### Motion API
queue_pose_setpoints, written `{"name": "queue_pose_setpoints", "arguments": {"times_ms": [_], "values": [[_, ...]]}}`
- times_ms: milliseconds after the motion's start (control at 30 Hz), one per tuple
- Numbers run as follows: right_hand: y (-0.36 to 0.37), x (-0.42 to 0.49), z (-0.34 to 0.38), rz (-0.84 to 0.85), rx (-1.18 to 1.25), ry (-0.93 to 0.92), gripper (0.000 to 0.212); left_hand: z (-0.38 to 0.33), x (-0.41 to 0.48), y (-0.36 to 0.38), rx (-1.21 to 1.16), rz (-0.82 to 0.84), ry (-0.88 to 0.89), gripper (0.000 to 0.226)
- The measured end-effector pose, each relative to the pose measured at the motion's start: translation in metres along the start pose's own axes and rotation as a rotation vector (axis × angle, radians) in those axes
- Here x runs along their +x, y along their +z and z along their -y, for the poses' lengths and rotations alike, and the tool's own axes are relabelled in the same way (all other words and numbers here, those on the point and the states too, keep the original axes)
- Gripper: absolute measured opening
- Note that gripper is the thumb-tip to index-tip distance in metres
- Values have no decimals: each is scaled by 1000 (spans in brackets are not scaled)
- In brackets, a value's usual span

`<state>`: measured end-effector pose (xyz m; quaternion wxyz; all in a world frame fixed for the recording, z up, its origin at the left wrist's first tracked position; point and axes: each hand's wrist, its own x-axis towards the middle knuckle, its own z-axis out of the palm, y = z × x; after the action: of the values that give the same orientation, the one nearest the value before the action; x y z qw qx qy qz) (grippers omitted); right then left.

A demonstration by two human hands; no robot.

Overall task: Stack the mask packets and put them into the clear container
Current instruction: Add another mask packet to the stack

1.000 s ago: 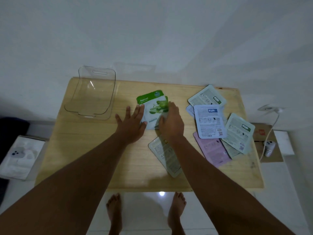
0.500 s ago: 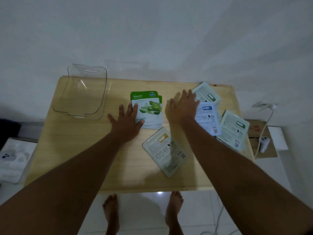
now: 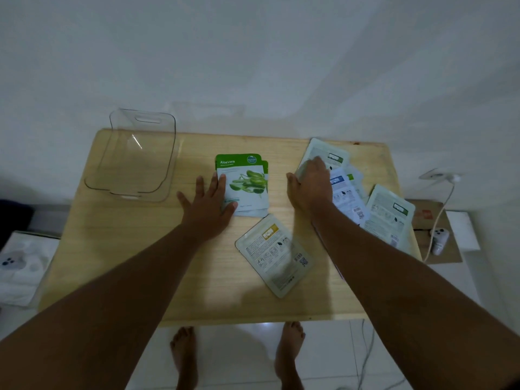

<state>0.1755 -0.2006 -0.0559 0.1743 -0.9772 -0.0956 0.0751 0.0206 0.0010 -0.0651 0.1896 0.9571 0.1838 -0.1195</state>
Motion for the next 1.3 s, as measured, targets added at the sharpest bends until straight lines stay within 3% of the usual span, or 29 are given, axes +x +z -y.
{"name": "queue_pose_setpoints", "arguments": {"times_ms": [100, 233, 333, 600, 733, 900, 1000, 1167, 1300], "values": [[0, 4, -1, 19, 32, 44, 72, 0, -1, 0, 11, 5, -7, 75], [-2, -1, 2, -23, 69, -75, 36, 1, -1, 1, 13, -8, -4, 75], [-6, -5, 1, -62, 103, -100, 27, 0, -1, 1, 16, -8, -6, 75], [-26, -19, 39, -292, 519, -180, 25, -1, -1, 0, 9, 7, -11, 76], [-19, -35, 67, -415, 773, -66, 18, 0, 0, 0, 2, 14, -6, 76], [11, -59, 81, -287, 972, 52, 27, 0, 0, 0, 15, 14, -8, 76], [17, -71, 79, -202, 778, 10, 38, 1, 0, 1, 7, 7, 0, 71], [26, -70, 72, -15, 393, -241, 40, 0, -2, -1, -78, -30, -14, 64], [20, -61, 61, -2, 370, -304, 34, 1, -1, 0, -9, -10, -8, 67]]}}
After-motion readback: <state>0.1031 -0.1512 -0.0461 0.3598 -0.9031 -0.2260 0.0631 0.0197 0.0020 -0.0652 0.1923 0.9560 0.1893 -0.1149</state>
